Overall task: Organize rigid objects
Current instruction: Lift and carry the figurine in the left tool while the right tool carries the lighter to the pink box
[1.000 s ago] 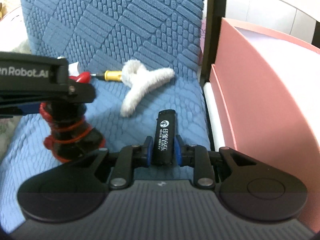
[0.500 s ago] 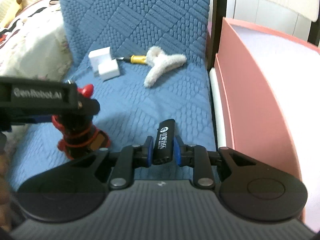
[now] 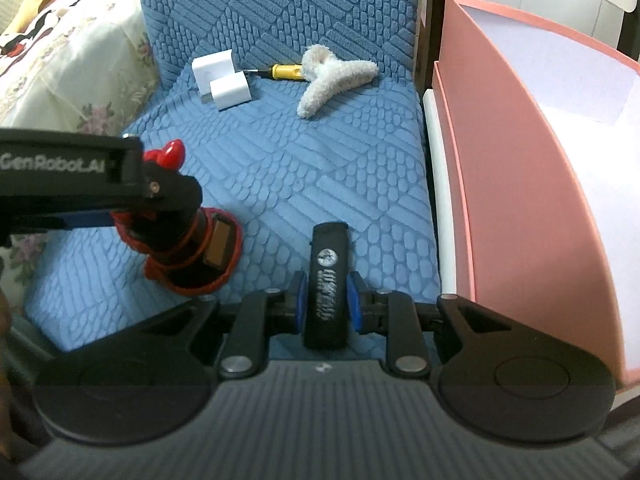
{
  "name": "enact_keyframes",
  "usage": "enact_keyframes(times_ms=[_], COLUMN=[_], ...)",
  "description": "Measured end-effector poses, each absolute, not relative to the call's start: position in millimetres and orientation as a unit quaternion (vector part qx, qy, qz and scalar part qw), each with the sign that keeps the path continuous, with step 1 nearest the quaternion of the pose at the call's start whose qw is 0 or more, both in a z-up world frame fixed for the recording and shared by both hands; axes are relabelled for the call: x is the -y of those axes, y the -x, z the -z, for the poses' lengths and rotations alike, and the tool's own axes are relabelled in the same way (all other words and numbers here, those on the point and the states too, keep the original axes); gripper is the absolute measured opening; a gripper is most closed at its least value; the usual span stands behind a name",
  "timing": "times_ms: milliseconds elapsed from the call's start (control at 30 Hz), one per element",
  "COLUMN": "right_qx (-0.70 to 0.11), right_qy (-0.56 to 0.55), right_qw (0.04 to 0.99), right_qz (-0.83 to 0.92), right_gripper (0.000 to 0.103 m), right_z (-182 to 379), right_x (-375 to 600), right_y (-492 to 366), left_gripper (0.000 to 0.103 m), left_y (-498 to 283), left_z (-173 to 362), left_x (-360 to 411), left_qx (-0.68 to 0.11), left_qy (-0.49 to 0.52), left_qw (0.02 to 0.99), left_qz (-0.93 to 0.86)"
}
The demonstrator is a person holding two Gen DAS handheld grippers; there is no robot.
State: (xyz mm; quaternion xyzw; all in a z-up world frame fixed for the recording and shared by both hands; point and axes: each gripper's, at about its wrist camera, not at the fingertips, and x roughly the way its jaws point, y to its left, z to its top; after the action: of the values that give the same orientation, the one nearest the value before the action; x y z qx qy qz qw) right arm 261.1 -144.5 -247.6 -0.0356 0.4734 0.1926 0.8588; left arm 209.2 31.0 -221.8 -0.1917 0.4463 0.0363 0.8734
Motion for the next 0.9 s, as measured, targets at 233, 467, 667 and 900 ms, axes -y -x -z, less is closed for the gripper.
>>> enact_keyframes(times_ms=[233, 467, 667, 900], right_qx=[-0.469, -0.464, -0.454, -0.445], right_qy=[0.053, 0.041, 0.039, 0.034], right_qw=[0.861, 0.865, 0.870, 0.873], right_qz=[-0.187, -0.187, -0.189, -0.197], right_gripper=[0.029, 0.026, 0.026, 0.026], right_z=[255, 253, 246, 229], right_x=[139, 141, 142, 146], right_y=[-265, -266, -264, -257], left_gripper=[0.075, 0.074, 0.068, 0.065], left_y=[-212, -216, -219, -211], left_z=[223, 229, 234, 224], left_x=[-31, -30, -26, -30], left_qx=[-0.445, -0.447, -0.442, -0.442], left_qy=[0.187, 0.182, 0.171, 0.188], left_qw=[0.875, 0.875, 0.880, 0.876], left_qz=[-0.034, -0.031, -0.029, -0.034])
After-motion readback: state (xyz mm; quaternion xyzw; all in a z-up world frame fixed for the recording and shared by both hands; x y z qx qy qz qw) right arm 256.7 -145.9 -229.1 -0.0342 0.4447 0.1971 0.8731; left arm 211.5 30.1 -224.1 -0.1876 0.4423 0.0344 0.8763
